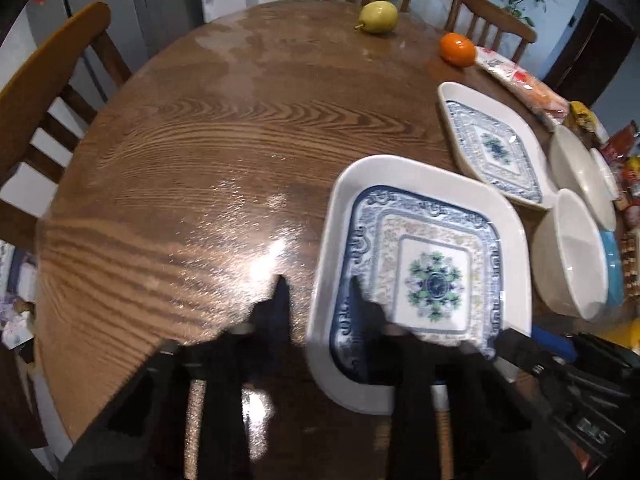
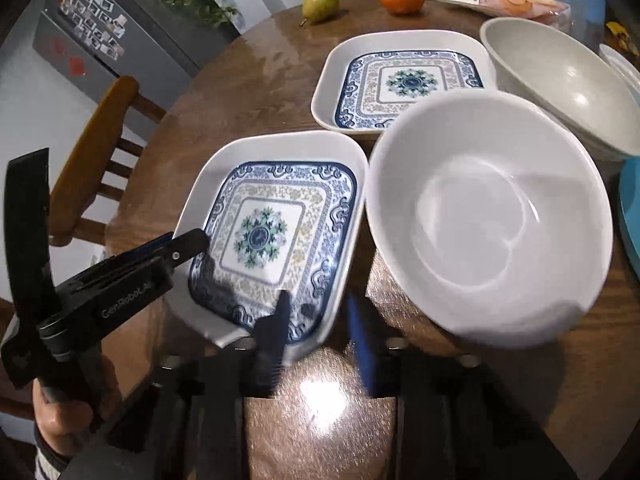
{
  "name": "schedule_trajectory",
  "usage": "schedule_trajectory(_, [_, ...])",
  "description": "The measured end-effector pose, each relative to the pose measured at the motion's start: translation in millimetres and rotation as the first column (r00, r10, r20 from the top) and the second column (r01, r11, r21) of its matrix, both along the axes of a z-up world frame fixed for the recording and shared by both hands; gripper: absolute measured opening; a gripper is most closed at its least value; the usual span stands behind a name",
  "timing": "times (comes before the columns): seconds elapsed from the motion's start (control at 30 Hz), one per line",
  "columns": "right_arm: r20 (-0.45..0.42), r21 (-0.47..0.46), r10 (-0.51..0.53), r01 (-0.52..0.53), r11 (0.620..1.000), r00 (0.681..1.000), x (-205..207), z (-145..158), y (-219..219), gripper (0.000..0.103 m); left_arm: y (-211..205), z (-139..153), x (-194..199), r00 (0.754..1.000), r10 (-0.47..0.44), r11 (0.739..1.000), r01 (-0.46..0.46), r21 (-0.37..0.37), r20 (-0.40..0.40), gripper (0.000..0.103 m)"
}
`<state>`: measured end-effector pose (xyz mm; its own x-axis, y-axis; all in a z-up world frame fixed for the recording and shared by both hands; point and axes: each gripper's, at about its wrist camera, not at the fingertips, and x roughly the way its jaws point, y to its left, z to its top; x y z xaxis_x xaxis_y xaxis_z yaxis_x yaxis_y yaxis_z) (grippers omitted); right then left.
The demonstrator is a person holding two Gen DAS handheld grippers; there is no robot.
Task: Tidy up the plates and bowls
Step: 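Grasp the rim of the larger blue-and-white square plate with the left gripper, then grasp the smaller blue-and-white plate rim with the right gripper while the left holds its plate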
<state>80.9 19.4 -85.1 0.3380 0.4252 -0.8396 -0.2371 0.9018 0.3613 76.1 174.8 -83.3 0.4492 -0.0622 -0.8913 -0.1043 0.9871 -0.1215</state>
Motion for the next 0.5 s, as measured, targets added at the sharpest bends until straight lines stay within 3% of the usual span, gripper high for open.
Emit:
schedule_trajectory(0.07, [0.012, -0.032, -0.007, 0.007, 0.999, 1.0, 3, -2, 4, 0.01, 3, 0, -2, 1.0, -0.009, 1.0, 0.009, 0.01, 0.003, 0.014])
schedule_trajectory(0.13, [0.0, -0.019, -0.002, 0.002, 1.0, 1.0, 5, -3, 3, 0.01, 7, 1, -4, 1.0, 0.0, 1.0, 0.0, 0.005, 0.004, 0.01])
schedule_trajectory(0.37, [-0.018, 0.017, 0.106, -0.106, 0.994, 0.994, -12, 12, 32, 0.011, 35, 18, -42, 0.998, 0.058, 0.998, -0.058, 0.015, 0.001, 0.009])
schedule_trajectory(0.5, [-0.074, 0.018, 0.163, -0.162, 0.987, 0.984, -23, 3, 40, 0.012, 40, 9, -59, 0.997, 0.075, 0.997, -0.075, 0.009, -0.03, 0.009])
